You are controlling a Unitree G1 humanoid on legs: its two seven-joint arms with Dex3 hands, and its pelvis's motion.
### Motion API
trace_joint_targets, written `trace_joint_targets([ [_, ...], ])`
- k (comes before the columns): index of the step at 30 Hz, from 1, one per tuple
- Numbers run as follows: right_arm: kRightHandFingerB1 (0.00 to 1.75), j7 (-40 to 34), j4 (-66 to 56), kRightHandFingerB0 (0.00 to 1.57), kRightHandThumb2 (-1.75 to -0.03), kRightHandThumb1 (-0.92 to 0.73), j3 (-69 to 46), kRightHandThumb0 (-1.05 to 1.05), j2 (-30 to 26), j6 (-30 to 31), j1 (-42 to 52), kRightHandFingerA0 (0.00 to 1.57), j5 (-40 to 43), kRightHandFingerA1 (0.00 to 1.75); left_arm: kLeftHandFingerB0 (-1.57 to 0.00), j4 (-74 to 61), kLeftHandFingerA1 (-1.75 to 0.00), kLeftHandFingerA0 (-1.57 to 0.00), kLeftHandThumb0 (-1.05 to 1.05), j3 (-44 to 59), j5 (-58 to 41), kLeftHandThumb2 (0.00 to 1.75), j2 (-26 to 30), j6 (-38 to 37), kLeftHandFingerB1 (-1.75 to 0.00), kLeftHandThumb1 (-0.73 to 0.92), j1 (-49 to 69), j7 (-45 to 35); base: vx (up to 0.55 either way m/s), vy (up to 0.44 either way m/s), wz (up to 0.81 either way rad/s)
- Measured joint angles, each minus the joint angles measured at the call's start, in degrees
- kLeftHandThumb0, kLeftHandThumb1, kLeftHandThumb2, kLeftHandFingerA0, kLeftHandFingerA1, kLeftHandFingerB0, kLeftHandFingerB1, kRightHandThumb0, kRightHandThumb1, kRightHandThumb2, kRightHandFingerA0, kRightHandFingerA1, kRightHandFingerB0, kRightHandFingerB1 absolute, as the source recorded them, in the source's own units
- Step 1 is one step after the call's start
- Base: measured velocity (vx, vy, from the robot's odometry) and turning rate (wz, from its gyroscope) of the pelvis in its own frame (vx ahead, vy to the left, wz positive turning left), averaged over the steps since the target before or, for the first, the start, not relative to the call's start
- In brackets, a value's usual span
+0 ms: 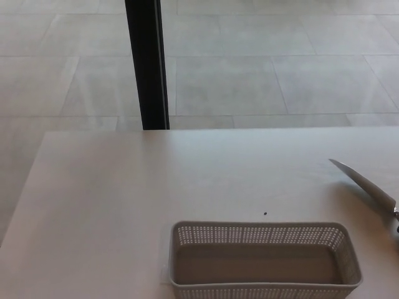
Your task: A garden tool is kept on the righthand side and a container is kept on the lefthand side on a desk infront of the robot. the robot uses its right hand to pick up the garden tool and makes a scooping motion inside the container
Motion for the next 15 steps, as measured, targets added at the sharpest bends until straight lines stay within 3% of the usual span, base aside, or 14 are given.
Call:
trace_joint_targets([
  [1,0.34,-0.19,0.95,0.0,-1.1,-0.55,0.39,-1.05,0.23,0.06,-0.54,0.0,-0.36,0.5,-0.82,0.02,-1.19,-0.98,-0.66,-0.13,0.01,1.33,0.04,0.0,-1.15,-0.27,0.16,-0.01,0.0,0.0,0.0],
  [4,0.33,-0.59,2.19,0.0,-1.1,-0.55,1.72,-1.05,0.78,0.19,-1.42,0.0,-1.57,0.51,-0.91,0.14,-1.23,-1.11,-0.66,-0.34,0.03,1.31,0.09,0.0,-1.18,-0.27,0.42,-0.03,0.0,0.0,0.0],
  [5,0.33,-0.76,2.21,0.0,-1.09,-0.56,2.38,-1.05,0.91,0.28,-1.61,0.0,-2.18,0.52,-0.95,0.19,-1.09,-1.1,-0.17,-0.35,0.03,0.84,0.09,0.0,-1.01,-0.18,0.44,-0.05,0.0,0.0,0.0],
  [6,0.31,-0.94,2.21,0.0,-1.1,-0.55,2.98,-1.05,1.05,0.34,-1.78,0.0,-2.71,0.51,-0.95,0.21,-1.08,-1.08,-0.17,-0.41,0.04,0.83,0.09,-0.01,-1.01,-0.19,0.45,-0.09,0.0,0.0,0.0],
  [7,0.31,-1.23,2.25,0.0,-1.1,-0.55,3.65,-1.05,1.16,0.39,-2.04,0.0,-3.33,0.51,-0.97,0.21,-1.22,-1.12,-0.67,-0.44,0.03,1.31,0.09,-0.01,-1.19,-0.28,0.45,-0.17,0.0,0.0,0.0],
  [10,0.31,-1.88,2.26,0.0,-1.09,-0.55,5.38,-1.05,1.58,1.04,-2.91,0.0,-4.98,0.53,-0.96,0.21,-1.21,-1.12,-0.67,-0.57,0.04,1.31,0.09,-0.12,-1.18,-0.28,0.39,-0.37,0.0,0.0,0.0],
  [11,0.29,-2.04,2.26,0.0,-1.06,-0.55,5.74,-1.05,1.68,1.24,-3.12,0.0,-5.32,0.54,-0.87,0.21,-1.17,-0.99,-0.67,-0.58,0.04,1.33,0.09,-0.21,-1.15,-0.27,0.36,-0.46,0.0,0.0,0.0],
  [13,0.28,-2.63,3.07,0.0,-1.04,-0.55,7.14,-1.05,1.79,1.68,-4.02,0.0,-6.6,0.54,-0.86,0.21,-1.16,-0.99,-0.67,-0.6,0.05,1.33,0.09,-0.37,-1.15,-0.27,0.33,-0.57,0.0,0.0,0.0],
  [14,0.29,-2.88,3.46,0.0,-1.0,-0.53,7.65,-1.02,1.81,1.84,-4.39,0.0,-7.05,0.53,-0.91,0.21,-1.22,-1.11,-0.64,-0.61,0.05,1.33,0.09,-0.41,-1.18,-0.28,0.33,-0.6,0.0,0.0,0.0],
  [15,0.31,-3.36,3.94,0.0,-0.96,-0.48,8.49,-0.95,1.83,2.14,-4.75,0.0,-7.76,0.54,-0.88,0.21,-1.23,-1.1,-0.65,-0.62,0.04,1.33,0.09,-0.43,-1.18,-0.27,0.34,-0.62,0.0,0.0,0.0],
])
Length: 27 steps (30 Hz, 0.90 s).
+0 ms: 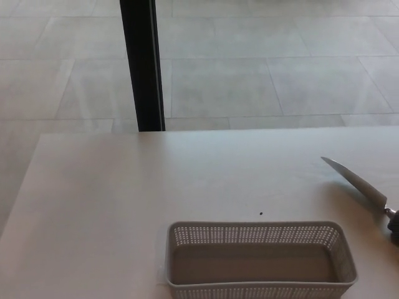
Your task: A garden tool is kept on the righthand side and a container is kept on the lefthand side on a desk infront of the robot. the robot uses its right hand to pick up the garden tool and makes a scooping motion inside the container
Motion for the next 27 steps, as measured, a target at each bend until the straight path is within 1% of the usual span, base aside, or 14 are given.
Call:
trace_joint_targets([
  [2,0.38,-1.31,1.15,0.0,-0.96,-0.49,1.57,-0.94,0.21,0.43,-0.45,0.0,-1.46,0.53,-0.9,0.0,-1.22,-1.1,-0.67,0.02,0.0,1.34,0.01,-0.03,-1.18,-0.26,0.03,-0.14,0.0,0.0,0.0],
  [4,0.49,-3.02,2.07,0.01,-0.79,-0.4,2.77,-0.94,0.67,0.95,-0.82,0.0,-2.88,0.56,-0.83,0.01,-1.17,-1.01,-0.59,0.08,-0.02,1.37,0.02,-0.03,-1.16,-0.29,0.0,-0.23,0.0,0.0,0.0],
  [5,0.56,-3.89,2.49,0.0,-0.56,-0.53,3.18,-0.87,0.98,1.21,-0.94,0.0,-3.48,0.65,-0.83,0.02,-1.17,-1.01,-0.58,0.13,-0.04,1.39,0.02,-0.03,-1.16,-0.29,-0.04,-0.23,0.0,0.0,0.0],
  [6,0.54,-4.98,3.08,0.04,-0.82,-0.41,3.58,-0.83,1.37,1.4,-1.1,0.04,-4.06,0.66,-0.85,0.05,-1.17,-1.02,-0.57,0.19,-0.04,1.4,0.02,-0.02,-1.16,-0.28,-0.07,-0.22,0.0,0.0,0.0],
  [7,0.59,-6.45,4.03,0.04,-0.55,-0.57,4.0,-0.72,1.89,1.61,-1.37,0.21,-4.81,0.95,-0.86,0.09,-1.16,-1.02,-0.56,0.19,-0.03,1.39,0.02,-0.02,-1.15,-0.27,-0.09,-0.23,0.0,0.0,0.0],
  [8,0.61,-7.79,5.02,0.07,-0.61,-0.52,4.23,-0.62,2.32,1.68,-1.74,0.69,-5.44,1.37,-0.88,0.1,-1.16,-1.05,-0.55,0.16,-0.03,1.38,0.02,-0.02,-1.15,-0.26,-0.11,-0.23,0.0,0.0,0.0],
  [9,0.56,-9.33,6.16,0.07,-0.9,-0.32,4.23,-0.43,2.8,1.59,-2.22,0.94,-5.9,1.09,-0.89,0.1,-1.15,-1.06,-0.54,0.07,-0.01,1.38,0.02,-0.02,-1.14,-0.26,-0.12,-0.23,0.0,0.0,0.0],
  [13,0.68,-14.36,10.86,0.13,-0.7,-0.48,3.63,-0.52,4.62,-0.02,-3.7,0.97,-6.5,1.29,-0.91,0.12,-1.15,-1.08,-0.51,-0.06,0.02,1.41,0.02,-0.03,-1.15,-0.27,-0.03,-0.23,0.0,0.0,0.0],
  [17,0.62,-18.97,15.08,0.18,-0.98,-0.34,6.07,-0.36,5.57,-0.36,-5.92,1.2,-8.75,1.22,-0.91,0.14,-1.12,-1.07,-0.52,-0.29,0.08,1.4,0.02,-0.02,-1.12,-0.26,-0.05,-0.22,0.0,0.0,0.0],
  [19,0.8,-20.76,16.82,0.75,-0.95,-0.37,7.29,-0.36,5.96,-0.34,-6.72,1.14,-9.83,1.26,-0.92,0.14,-1.14,-1.08,-0.49,-0.49,0.14,1.4,0.02,-0.02,-1.14,-0.31,-0.08,-0.22,0.0,0.0,0.0],
  [20,0.9,-21.3,17.59,0.99,-0.88,-0.21,8.12,-0.29,6.09,-0.33,-7.14,1.29,-10.36,1.27,-0.9,0.14,-1.15,-1.05,-0.41,-0.63,0.19,1.42,0.02,-0.03,-1.14,-0.34,-0.07,-0.22,0.0,0.0,0.0],
  [22,1.03,-22.61,19.18,1.04,-0.95,-0.28,9.92,-0.28,6.2,-0.27,-8.3,1.2,-11.43,1.52,-0.91,0.13,-1.16,-1.06,-0.39,-0.8,0.23,1.42,0.02,-0.02,-1.16,-0.35,-0.22,-0.21,0.0,0.0,0.0],
  [25,0.9,-24.3,21.01,0.85,-1.08,-0.41,12.06,-0.35,6.36,0.06,-9.32,1.16,-13.02,1.51,-0.9,0.1,-1.17,-1.04,-0.33,-0.8,0.2,1.43,0.02,-0.02,-1.18,-0.36,-0.61,-0.19,0.0,0.0,0.0],
  [27,1.28,-25.57,21.57,0.98,-1.3,-0.43,12.64,-0.32,6.36,0.13,-9.4,1.19,-13.61,1.58,-0.93,0.12,-1.16,-1.07,-0.35,-0.79,0.19,1.41,0.02,0.0,-1.17,-0.35,-0.71,-0.11,0.0,0.0,0.0],
])
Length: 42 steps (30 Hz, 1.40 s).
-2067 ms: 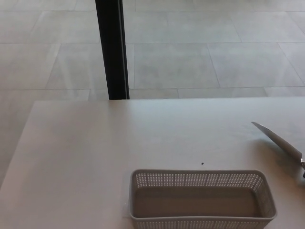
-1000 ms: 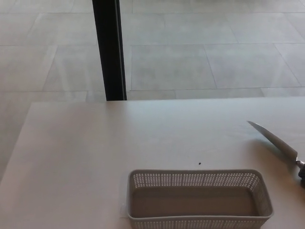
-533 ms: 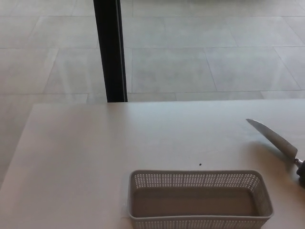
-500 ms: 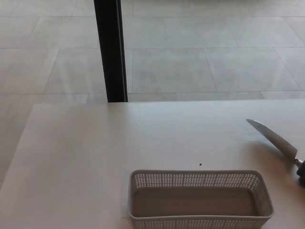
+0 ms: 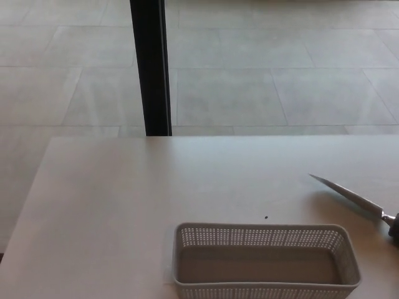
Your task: A garden tool is kept on the righthand side and a container is kept on the lefthand side on a desk infront of the robot. the robot uses its right hand to pick up the garden tool and makes a scooping motion inside the container
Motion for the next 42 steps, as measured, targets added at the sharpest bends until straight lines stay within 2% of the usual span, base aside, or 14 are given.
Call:
trace_joint_targets([
  [7,1.07,-3.31,1.15,1.0,-1.25,-0.52,-0.09,-0.34,0.1,-2.0,0.21,1.4,-0.2,1.38,-0.96,-0.02,-1.18,-1.1,-0.24,-0.16,0.04,1.42,0.01,0.01,-1.18,-0.37,-0.44,0.23,0.0,0.0,0.0],
  [9,1.38,-4.22,1.27,0.95,-1.18,-0.52,-0.49,-0.43,-0.15,-3.3,0.57,1.2,0.01,1.55,-0.93,-0.02,-1.17,-1.04,-0.27,-0.13,0.01,1.42,0.01,0.01,-1.2,-0.38,-0.74,0.22,0.0,0.0,0.0],
  [13,1.29,-5.85,1.14,0.87,-1.15,-0.52,-2.66,-0.4,-1.14,-6.7,1.96,1.13,0.91,1.57,-0.93,-0.04,-1.16,-1.03,-0.26,-0.28,0.04,1.39,0.01,0.01,-1.14,-0.33,-0.89,0.21,0.0,0.0,0.0],
  [14,1.07,-6.08,1.09,0.8,-1.11,-0.51,-3.45,-0.41,-1.24,-7.53,2.23,1.14,1.25,1.53,-0.94,-0.03,-1.09,-1.09,-0.03,-0.39,0.08,0.9,0.02,0.01,-1.01,-0.16,-0.89,0.22,0.0,0.0,0.0],
  [15,1.07,-6.45,1.01,0.8,-1.11,-0.51,-4.37,-0.41,-1.39,-8.64,2.58,1.14,1.51,1.53,-0.94,-0.03,-1.09,-1.09,-0.03,-0.46,0.09,0.9,0.03,0.01,-1.01,-0.16,-0.88,0.22,0.0,0.0,0.0],
  [16,1.37,-6.62,0.95,0.84,-1.26,-0.43,-4.76,-0.34,-1.49,-9.15,2.81,1.19,1.59,1.65,-0.94,-0.03,-1.2,-1.07,-0.04,-0.41,0.07,1.42,0.03,0.01,-1.18,-0.38,-0.89,0.21,0.0,0.0,0.0],
  [17,1.37,-7.07,0.83,0.84,-1.26,-0.43,-5.66,-0.34,-1.61,-10.27,3.13,1.19,1.87,1.65,-0.94,-0.02,-1.2,-1.07,-0.04,-0.33,0.05,1.42,0.03,0.01,-1.18,-0.38,-0.89,0.22,0.0,0.0,0.0],
  [18,1.43,-7.51,0.8,1.23,-1.21,-0.37,-6.49,-0.41,-1.64,-11.26,3.47,1.53,2.17,1.59,-0.93,0.0,-1.19,-1.03,-0.06,-0.26,0.03,1.42,0.03,0.02,-1.18,-0.4,-0.89,0.22,0.0,0.0,0.0],
  [19,1.55,-7.89,0.65,1.34,-1.29,-0.34,-7.19,-0.33,-1.68,-12.12,3.73,1.57,2.54,1.66,-0.96,0.02,-1.19,-1.07,-0.07,-0.24,0.04,1.41,0.04,0.02,-1.17,-0.41,-0.89,0.22,0.0,0.0,0.0],
  [21,1.51,-8.54,0.24,1.27,-1.3,-0.42,-9.09,-0.48,-1.66,-14.08,4.16,1.53,3.44,1.63,-0.95,0.03,-1.18,-1.01,-0.14,-0.24,0.04,1.45,0.04,0.02,-1.15,-0.41,-0.93,0.22,0.0,0.0,0.0],
  [22,1.75,-8.83,0.1,1.01,-1.44,-0.38,-9.78,-0.39,-1.65,-15.0,4.48,1.42,3.72,1.75,-0.97,0.01,-1.17,-1.05,-0.13,-0.27,0.05,1.43,0.04,0.02,-1.15,-0.41,-0.95,0.21,0.0,0.0,0.0],
  [30,1.75,-11.01,-1.95,1.17,-1.5,-0.55,-14.39,-0.48,-1.31,-21.91,7.85,1.46,5.36,1.75,-1.02,-0.05,-1.18,-1.11,-0.05,-0.46,0.1,1.41,0.41,0.02,-1.15,-0.4,-0.82,0.22,0.0,0.0,0.0],
  [34,1.75,-12.83,-4.34,0.85,-1.45,-0.51,-15.67,-0.41,-1.15,-25.02,9.54,1.39,5.38,1.75,-0.96,-0.04,-1.18,-1.04,-0.06,-0.65,0.14,1.42,1.11,0.01,-1.14,-0.39,-0.5,0.21,0.0,0.0,0.0],
  [42,1.75,-15.47,-12.97,0.79,-1.39,-0.52,-18.77,-0.31,-3.77,-27.84,10.25,1.27,4.51,1.75,-1.01,-0.09,-1.16,-1.11,-0.06,-1.24,0.34,1.41,2.11,0.01,-1.14,-0.43,-0.13,0.18,0.0,0.0,0.0],
])
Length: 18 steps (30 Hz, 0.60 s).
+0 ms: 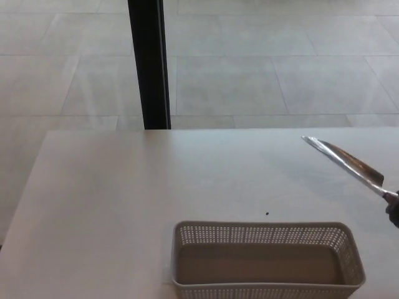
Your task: A garden tool is kept on the righthand side and a container is kept on the lefthand side on a desk infront of the robot. the robot uses its right hand to pick up the garden tool and makes a scooping motion inside the container
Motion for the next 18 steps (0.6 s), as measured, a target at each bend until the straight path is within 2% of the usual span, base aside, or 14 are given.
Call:
trace_joint_targets([
  [3,1.75,-0.43,-4.81,0.77,-1.27,-0.51,-1.67,-0.22,-2.32,-0.58,0.72,1.17,-0.63,1.75,-1.03,-0.02,-1.14,-1.11,-0.12,0.12,0.01,1.39,0.02,0.0,-1.13,-0.42,0.06,0.0,0.0,0.0,0.0],
  [4,1.75,-0.67,-6.07,0.75,-1.27,-0.52,-2.05,-0.21,-3.05,-0.89,1.01,1.14,-0.92,1.75,-0.98,-0.02,-1.16,-0.99,-0.16,0.07,0.03,1.38,0.03,0.0,-1.11,-0.4,0.06,0.01,0.0,0.0,0.0],
  [5,1.66,-1.09,-7.36,0.78,-1.22,-0.53,-2.5,-0.25,-3.82,-1.36,1.33,1.06,-1.25,1.75,-1.0,-0.01,-1.17,-1.05,-0.11,-0.04,0.08,1.38,0.07,0.0,-1.13,-0.41,0.06,0.01,0.0,0.0,0.0],
  [7,1.72,-1.75,-9.31,0.72,-1.21,-0.55,-3.13,-0.23,-5.02,-2.15,1.81,1.08,-1.8,1.75,-0.99,0.01,-1.16,-1.04,-0.07,-0.16,0.14,1.4,0.18,0.0,-1.13,-0.41,0.02,0.0,0.0,0.0,0.0],
  [8,1.58,-2.06,-10.67,0.79,-1.2,-0.56,-3.5,-0.25,-5.83,-2.51,2.27,1.03,-2.18,1.75,-1.02,0.02,-1.18,-1.04,-0.07,-0.12,0.13,1.37,0.24,0.0,-1.13,-0.41,-0.01,0.0,0.0,0.0,0.0],
  [9,1.54,-2.18,-12.18,0.8,-1.18,-0.53,-3.91,-0.23,-6.57,-2.64,2.86,1.03,-2.53,1.75,-1.02,0.02,-1.18,-1.04,-0.04,-0.11,0.13,1.38,0.25,0.0,-1.12,-0.42,-0.02,0.0,0.0,0.0,0.0],
  [10,1.26,-2.22,-13.77,0.96,-1.14,-0.5,-4.32,-0.31,-7.41,-2.86,3.48,1.29,-2.98,1.45,-1.06,0.03,-1.2,-1.01,-0.09,-0.11,0.13,1.35,0.26,0.0,-1.12,-0.43,0.01,-0.01,0.0,0.0,0.0],
  [11,1.24,-2.3,-15.43,0.95,-1.13,-0.5,-4.73,-0.3,-8.26,-3.03,3.98,1.28,-3.52,1.44,-1.05,0.03,-1.21,-1.0,-0.04,-0.12,0.13,1.35,0.28,0.0,-1.13,-0.43,0.01,-0.02,0.0,0.0,0.0],
  [12,1.24,-2.44,-16.69,0.95,-1.13,-0.5,-4.99,-0.3,-8.91,-3.16,4.28,1.28,-3.99,1.44,-1.05,0.03,-1.21,-1.0,-0.04,-0.1,0.13,1.35,0.33,0.0,-1.13,-0.43,-0.02,-0.05,0.0,0.0,0.0],
  [13,1.52,-2.71,-18.44,0.73,-1.04,-0.51,-5.29,-0.2,-10.08,-3.55,4.69,0.98,-4.83,1.75,-1.02,0.02,-1.23,-0.93,-0.05,-0.06,0.12,1.36,0.41,0.0,-1.12,-0.44,-0.16,-0.13,0.0,0.0,0.0],
  [14,1.52,-2.96,-19.37,0.73,-1.04,-0.51,-5.47,-0.2,-10.76,-3.82,4.85,0.98,-5.46,1.75,-1.02,0.02,-1.23,-0.93,-0.05,-0.03,0.11,1.36,0.46,0.0,-1.12,-0.44,-0.26,-0.17,0.0,0.0,0.0],
  [16,1.55,-3.62,-21.04,0.7,-1.01,-0.35,-5.37,-0.14,-12.36,-4.37,5.47,0.94,-7.17,1.75,-1.02,-0.01,-1.21,-0.95,-0.09,-0.07,0.14,1.33,0.48,0.0,-1.11,-0.43,-0.5,-0.18,0.0,0.0,0.0],
  [17,1.21,-3.83,-21.63,1.0,-0.9,-0.29,-5.2,-0.22,-13.05,-4.61,5.74,1.24,-7.98,1.34,-1.03,0.0,-1.23,-0.95,-0.07,-0.08,0.14,1.35,0.48,0.0,-1.12,-0.44,-0.53,-0.18,0.0,0.0,0.0],
  [18,1.21,-3.94,-22.41,1.0,-0.9,-0.29,-4.88,-0.22,-14.05,-5.04,6.17,1.24,-8.92,1.34,-1.03,-0.01,-1.23,-0.95,-0.07,-0.03,0.11,1.35,0.48,0.0,-1.12,-0.44,-0.62,-0.19,0.0,0.0,0.0],
])
